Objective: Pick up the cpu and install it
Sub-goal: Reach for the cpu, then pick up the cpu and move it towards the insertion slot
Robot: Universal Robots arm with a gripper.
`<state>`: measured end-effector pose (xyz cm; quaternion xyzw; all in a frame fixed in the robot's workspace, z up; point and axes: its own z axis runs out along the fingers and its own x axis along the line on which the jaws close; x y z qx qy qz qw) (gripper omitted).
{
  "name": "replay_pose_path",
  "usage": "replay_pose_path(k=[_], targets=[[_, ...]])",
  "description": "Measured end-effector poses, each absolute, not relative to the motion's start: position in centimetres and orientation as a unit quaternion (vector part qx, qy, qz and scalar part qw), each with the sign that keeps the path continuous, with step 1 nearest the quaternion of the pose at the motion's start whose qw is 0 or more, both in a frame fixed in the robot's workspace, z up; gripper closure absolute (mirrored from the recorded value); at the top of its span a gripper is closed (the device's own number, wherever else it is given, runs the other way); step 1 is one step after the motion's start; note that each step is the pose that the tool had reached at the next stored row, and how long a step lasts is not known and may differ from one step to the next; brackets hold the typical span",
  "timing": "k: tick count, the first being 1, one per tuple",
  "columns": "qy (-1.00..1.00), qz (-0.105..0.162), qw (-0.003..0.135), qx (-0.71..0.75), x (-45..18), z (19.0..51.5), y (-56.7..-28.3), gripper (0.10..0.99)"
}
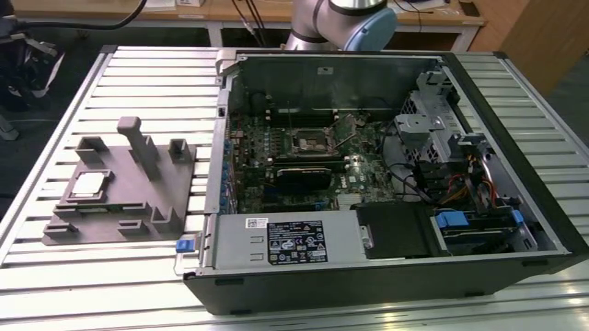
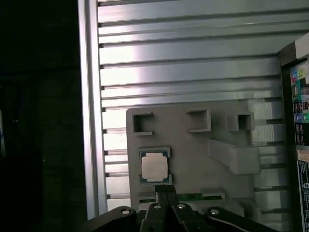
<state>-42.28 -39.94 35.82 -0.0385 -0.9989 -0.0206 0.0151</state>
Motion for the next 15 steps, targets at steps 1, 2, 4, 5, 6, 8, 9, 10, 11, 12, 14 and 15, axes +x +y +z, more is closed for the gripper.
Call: replay_pose_path(k=[1,2,4,5,6,8,9,10,11,12,14,15], targets=[[-0.999,-0.021,0.015,-0.038,-42.5,35.8,-39.9,0.98],[-0.999,-0.021,0.015,-0.038,-42.7,35.7,-39.9,0.98],[-0.999,-0.021,0.015,-0.038,-43.1,35.6,-39.9,0.98],[-0.999,-0.021,0.015,-0.038,-43.3,35.5,-39.9,0.98],[-0.999,-0.021,0.015,-0.038,-43.5,35.4,-39.9,0.98],[-0.999,-0.021,0.015,-0.038,-43.6,35.2,-39.9,0.98],[-0.999,-0.021,0.015,-0.038,-43.6,35.1,-39.9,0.98],[-0.999,-0.02,0.015,-0.038,-43.7,35.1,-39.9,0.98],[-0.999,-0.02,0.015,-0.038,-43.7,35.1,-40.0,0.98],[-0.999,-0.02,0.015,-0.038,-43.7,35.0,-40.0,0.98],[-0.999,-0.021,0.015,-0.039,-43.7,34.9,-40.0,0.98],[-0.999,-0.021,0.015,-0.038,-43.7,34.9,-40.1,0.98]])
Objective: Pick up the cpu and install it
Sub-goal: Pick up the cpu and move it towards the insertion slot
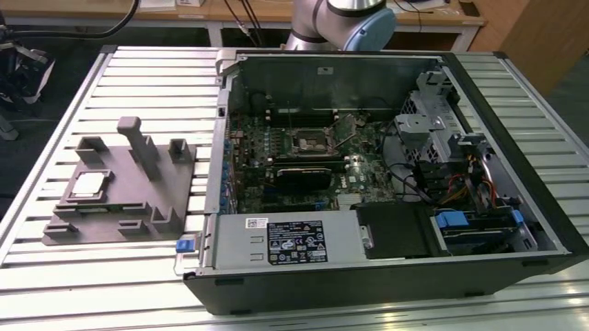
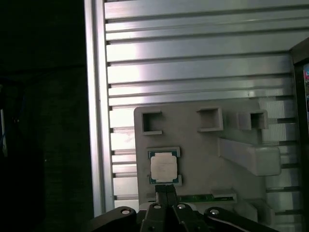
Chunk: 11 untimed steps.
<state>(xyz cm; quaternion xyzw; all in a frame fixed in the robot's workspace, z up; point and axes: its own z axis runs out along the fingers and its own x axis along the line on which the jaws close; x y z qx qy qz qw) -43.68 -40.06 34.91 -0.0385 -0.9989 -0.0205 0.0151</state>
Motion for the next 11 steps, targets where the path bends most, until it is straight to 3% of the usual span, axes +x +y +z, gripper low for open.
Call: replay_pose_path(k=[11], targets=[[-0.999,-0.021,0.015,-0.038,-43.68,34.24,-40.38,0.98]])
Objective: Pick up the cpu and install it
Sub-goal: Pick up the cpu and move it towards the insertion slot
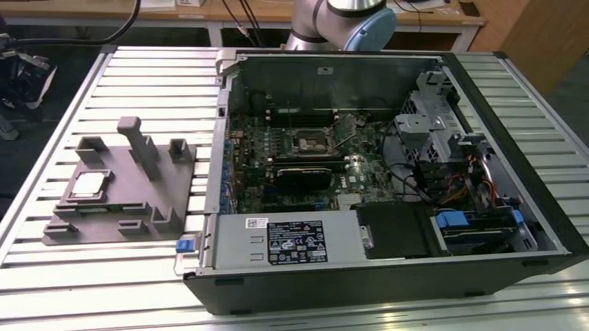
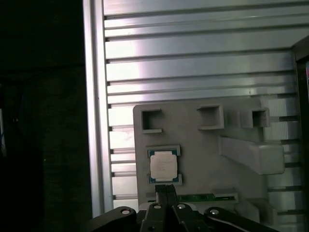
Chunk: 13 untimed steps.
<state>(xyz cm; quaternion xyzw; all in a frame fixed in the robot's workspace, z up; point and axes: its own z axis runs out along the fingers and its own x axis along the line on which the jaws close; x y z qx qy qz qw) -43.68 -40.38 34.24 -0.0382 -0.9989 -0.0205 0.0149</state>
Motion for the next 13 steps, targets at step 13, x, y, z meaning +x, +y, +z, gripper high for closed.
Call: replay_pose_path(k=[13], targets=[[-0.999,-0.021,0.015,-0.038,-43.7,32.7,-40.5,0.98]])
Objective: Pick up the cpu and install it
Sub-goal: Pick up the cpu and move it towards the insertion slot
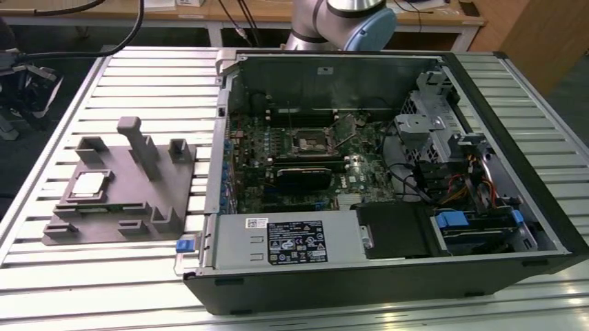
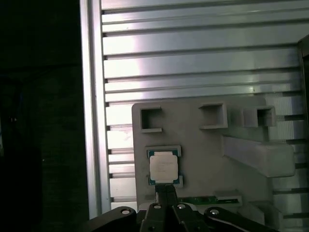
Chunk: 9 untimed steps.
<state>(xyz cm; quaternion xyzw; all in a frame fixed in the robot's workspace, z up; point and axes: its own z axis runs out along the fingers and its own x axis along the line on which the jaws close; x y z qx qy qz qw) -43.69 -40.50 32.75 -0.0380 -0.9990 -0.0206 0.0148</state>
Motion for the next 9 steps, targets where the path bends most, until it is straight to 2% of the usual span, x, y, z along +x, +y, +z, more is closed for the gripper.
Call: replay_pose_path(k=[7,8,9], targets=[[-0.999,-0.021,0.015,-0.038,-43.7,31.8,-40.5,0.98],[-0.999,-0.021,0.015,-0.038,-43.7,31.7,-40.5,0.973],[-0.999,-0.021,0.015,-0.038,-43.7,31.6,-40.5,0.922]])
